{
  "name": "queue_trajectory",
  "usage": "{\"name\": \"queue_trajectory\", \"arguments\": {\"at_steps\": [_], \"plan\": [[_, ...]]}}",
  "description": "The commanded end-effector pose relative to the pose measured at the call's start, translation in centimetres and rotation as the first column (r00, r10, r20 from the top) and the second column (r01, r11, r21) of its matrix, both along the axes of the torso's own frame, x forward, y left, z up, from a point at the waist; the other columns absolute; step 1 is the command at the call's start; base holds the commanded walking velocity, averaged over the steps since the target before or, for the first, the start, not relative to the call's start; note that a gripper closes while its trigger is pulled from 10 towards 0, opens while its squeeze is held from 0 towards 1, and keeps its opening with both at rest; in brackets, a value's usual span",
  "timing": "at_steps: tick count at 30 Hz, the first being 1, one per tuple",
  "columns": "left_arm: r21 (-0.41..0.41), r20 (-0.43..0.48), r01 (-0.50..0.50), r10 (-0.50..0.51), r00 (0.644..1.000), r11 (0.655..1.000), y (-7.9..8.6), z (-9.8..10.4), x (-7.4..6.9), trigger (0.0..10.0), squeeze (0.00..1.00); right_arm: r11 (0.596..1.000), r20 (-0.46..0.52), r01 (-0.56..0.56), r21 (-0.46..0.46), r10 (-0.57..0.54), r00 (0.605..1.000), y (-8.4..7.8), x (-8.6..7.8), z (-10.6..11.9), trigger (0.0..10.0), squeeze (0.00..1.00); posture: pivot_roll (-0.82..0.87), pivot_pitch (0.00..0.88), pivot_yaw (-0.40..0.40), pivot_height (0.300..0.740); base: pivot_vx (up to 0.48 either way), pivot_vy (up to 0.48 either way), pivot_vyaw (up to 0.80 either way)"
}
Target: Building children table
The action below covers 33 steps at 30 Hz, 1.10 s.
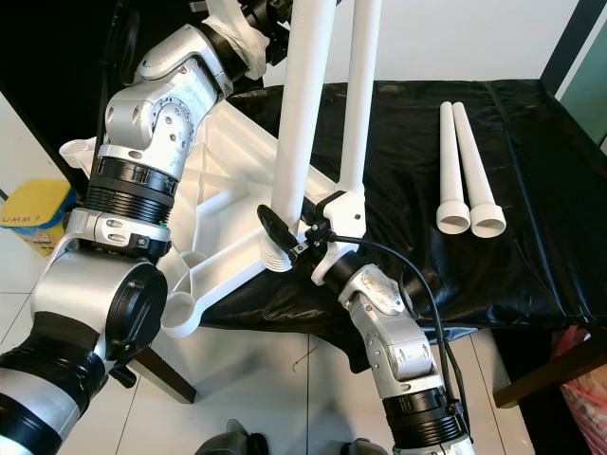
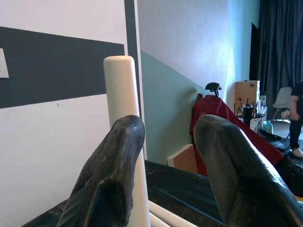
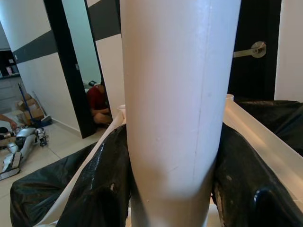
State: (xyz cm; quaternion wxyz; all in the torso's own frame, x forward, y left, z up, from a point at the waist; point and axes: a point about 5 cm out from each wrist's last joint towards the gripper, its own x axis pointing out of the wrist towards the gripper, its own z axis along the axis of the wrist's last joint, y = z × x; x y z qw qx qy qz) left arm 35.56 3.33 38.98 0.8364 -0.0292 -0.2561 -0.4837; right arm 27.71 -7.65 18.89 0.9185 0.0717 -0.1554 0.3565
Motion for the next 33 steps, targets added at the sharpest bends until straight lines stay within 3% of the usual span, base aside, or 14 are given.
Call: {"name": "queue_trajectory", "arguments": {"at_steps": [1, 2, 5, 8, 11, 13, 16, 18, 21, 24, 26, 27, 33], "plan": [[-0.005, 0.038, -0.004, 0.004, 0.999, 1.000, 0.2, 0.8, -0.2, 10.0, 0.00, 1.000, -0.009, 0.008, 0.001, -0.008, 1.000, 0.2, 0.2, -0.1, 10.0, 0.00, -0.03, 0.008, 0.017, 0.740, 0.000, 0.000, 0.00], [-0.032, -0.006, -0.086, 0.086, 0.996, 0.996, 2.2, -0.4, 1.2, 10.0, 0.00, 0.998, 0.005, 0.065, 0.015, -0.065, 0.998, -0.3, 0.4, 0.0, 10.0, 0.00, -0.03, 0.012, 0.022, 0.740, 0.000, 0.000, 0.00], [-0.036, -0.029, -0.120, 0.119, 0.992, 0.992, 2.9, -1.0, 1.7, 10.0, 0.00, 0.996, 0.012, 0.090, 0.022, -0.091, 0.996, -0.5, 0.5, 0.1, 10.0, 0.00, -0.04, 0.015, 0.027, 0.740, 0.000, 0.000, 0.00], [-0.019, -0.102, -0.215, 0.212, 0.972, 0.976, 5.7, -4.4, 2.6, 10.0, 0.00, 0.974, 0.024, 0.217, 0.071, -0.219, 0.975, -2.0, 1.0, 0.6, 10.0, 0.00, -0.05, 0.031, 0.047, 0.740, 0.000, 0.000, 0.00], [0.004, -0.111, -0.239, 0.238, 0.965, 0.971, 6.6, -6.0, 2.3, 10.0, 0.00, 0.961, 0.029, 0.264, 0.087, -0.267, 0.963, -2.7, 1.2, 0.7, 10.0, 0.00, -0.05, 0.032, 0.055, 0.740, 0.000, 0.000, 0.00], [0.004, -0.111, -0.239, 0.238, 0.965, 0.971, 6.6, -6.0, 2.3, 10.0, 0.00, 0.961, 0.029, 0.264, 0.087, -0.267, 0.963, -2.7, 1.2, 0.7, 10.0, 0.00, -0.05, 0.032, 0.055, 0.740, 0.000, 0.000, 0.00], [0.045, -0.143, -0.256, 0.260, 0.955, 0.966, 7.6, -8.8, 1.6, 10.0, 0.00, 0.941, 0.033, 0.322, 0.106, -0.327, 0.945, -3.5, 1.1, 0.8, 10.0, 0.00, -0.05, 0.023, 0.064, 0.740, 0.000, 0.000, 0.00], [0.056, -0.152, -0.260, 0.266, 0.952, 0.964, 7.9, -9.5, 1.4, 10.0, 0.00, 0.936, 0.035, 0.334, 0.111, -0.339, 0.940, -3.6, 1.1, 0.8, 10.0, 0.00, -0.05, 0.023, 0.064, 0.740, 0.000, 0.000, 0.00], [0.112, -0.154, -0.275, 0.290, 0.945, 0.955, 8.4, -11.1, 1.2, 10.0, 0.00, 0.930, 0.040, 0.349, 0.118, -0.356, 0.934, -3.7, 1.2, 0.9, 10.0, 0.00, -0.04, 0.021, 0.067, 0.740, 0.000, 0.000, 0.00], [0.269, -0.105, -0.291, 0.328, 0.939, 0.918, 9.2, -14.3, 0.3, 10.0, 0.00, 0.922, 0.045, 0.367, 0.125, -0.375, 0.926, -3.9, 1.3, 1.0, 10.0, 0.00, -0.04, 0.020, 0.067, 0.740, 0.000, 0.000, 0.00], [0.302, -0.099, -0.286, 0.329, 0.939, 0.909, 9.4, -15.1, 0.0, 10.0, 0.00, 0.920, 0.046, 0.372, 0.126, -0.380, 0.924, -4.0, 1.4, 1.0, 10.0, 0.00, -0.04, 0.019, 0.068, 0.740, 0.000, 0.000, 0.00], [0.338, -0.168, -0.228, 0.296, 0.940, 0.913, 9.7, -16.7, -0.5, 10.0, 0.00, 0.917, 0.051, 0.378, 0.128, -0.386, 0.921, -4.1, 1.6, 1.0, 10.0, 0.00, -0.03, 0.012, 0.066, 0.740, 0.000, 0.000, 0.00], [0.448, -0.167, -0.208, 0.310, 0.936, 0.869, 10.3, -19.0, -1.3, 10.0, 0.00, 0.916, 0.058, 0.380, 0.131, -0.390, 0.919, -4.2, 1.6, 1.2, 10.0, 0.00, -0.03, 0.018, 0.066, 0.740, 0.000, 0.000, 0.00]]}}
